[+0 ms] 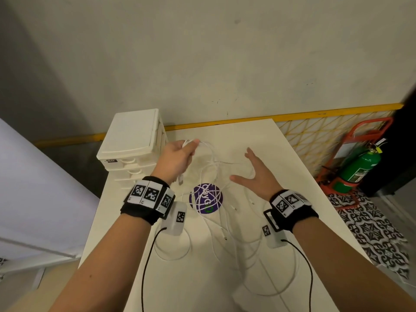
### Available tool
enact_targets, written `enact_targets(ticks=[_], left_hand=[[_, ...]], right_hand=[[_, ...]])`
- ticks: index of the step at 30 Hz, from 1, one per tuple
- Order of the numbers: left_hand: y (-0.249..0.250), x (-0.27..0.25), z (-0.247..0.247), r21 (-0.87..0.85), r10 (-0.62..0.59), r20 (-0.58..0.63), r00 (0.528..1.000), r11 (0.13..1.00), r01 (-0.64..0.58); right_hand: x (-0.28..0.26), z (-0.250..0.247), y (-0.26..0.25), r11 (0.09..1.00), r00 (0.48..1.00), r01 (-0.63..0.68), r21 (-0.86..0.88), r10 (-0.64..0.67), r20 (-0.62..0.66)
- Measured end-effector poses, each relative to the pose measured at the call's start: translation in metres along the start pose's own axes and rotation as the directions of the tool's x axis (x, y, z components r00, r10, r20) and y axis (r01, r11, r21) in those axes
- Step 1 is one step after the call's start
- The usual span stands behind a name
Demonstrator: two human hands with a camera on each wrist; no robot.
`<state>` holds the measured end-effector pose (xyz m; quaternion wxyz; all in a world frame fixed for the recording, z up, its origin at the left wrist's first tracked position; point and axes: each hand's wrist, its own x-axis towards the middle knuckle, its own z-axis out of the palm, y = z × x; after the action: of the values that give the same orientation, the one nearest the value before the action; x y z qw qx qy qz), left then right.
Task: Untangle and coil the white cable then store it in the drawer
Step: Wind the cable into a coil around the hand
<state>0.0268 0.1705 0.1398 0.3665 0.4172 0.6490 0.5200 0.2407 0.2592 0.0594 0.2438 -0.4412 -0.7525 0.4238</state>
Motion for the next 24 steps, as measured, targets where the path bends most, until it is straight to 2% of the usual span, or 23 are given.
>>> enact_targets(ticks=[3,7,9,13,15,17,20,22,24], left_hand=[[0.005,-0.007,0.014,-0.012,-0.007,0.123,0.992,1.000,0.008],[0.011,-0.015,0.025,-0.080,0.004,0.270,0.963,0.997,0.018],[0.014,-0.016,0.021,-0.119,0.006,0.293,0.956,0.992,0.030],[0.011,-0.012,0.001,-0.170,0.022,0.265,0.964,0.985,0.024],[0.006,-0.011,-0.005,-0.136,0.019,0.239,0.971,0.991,0.014],[-0.002,-0.012,-0.006,-0.061,0.012,0.256,0.967,0.998,0.004],[-0.012,-0.018,0.000,0.076,-0.070,0.403,0.912,0.996,0.043],[-0.014,-0.025,0.006,0.127,-0.143,0.532,0.835,0.988,0.089],[-0.010,-0.031,0.010,0.063,-0.149,0.628,0.764,0.988,0.141]], right_hand=[[0.003,0.012,-0.024,0.987,0.987,0.161,0.010,-0.161,0.017],[0.010,0.029,-0.036,0.976,0.977,0.205,0.071,-0.208,0.039],[0.011,0.031,-0.031,0.974,0.972,0.210,0.082,-0.217,0.093],[0.007,0.022,-0.019,0.983,0.966,0.174,0.051,-0.180,0.183],[0.007,0.016,-0.016,0.979,0.976,0.179,0.099,-0.190,0.107],[0.012,0.009,-0.016,0.970,0.980,0.196,0.145,-0.188,-0.063],[0.021,0.000,-0.026,0.945,0.955,0.227,0.236,-0.169,-0.242],[0.024,-0.003,-0.035,0.933,0.926,0.301,0.195,-0.237,-0.295],[0.026,-0.001,-0.037,0.915,0.897,0.373,0.152,-0.314,-0.312]])
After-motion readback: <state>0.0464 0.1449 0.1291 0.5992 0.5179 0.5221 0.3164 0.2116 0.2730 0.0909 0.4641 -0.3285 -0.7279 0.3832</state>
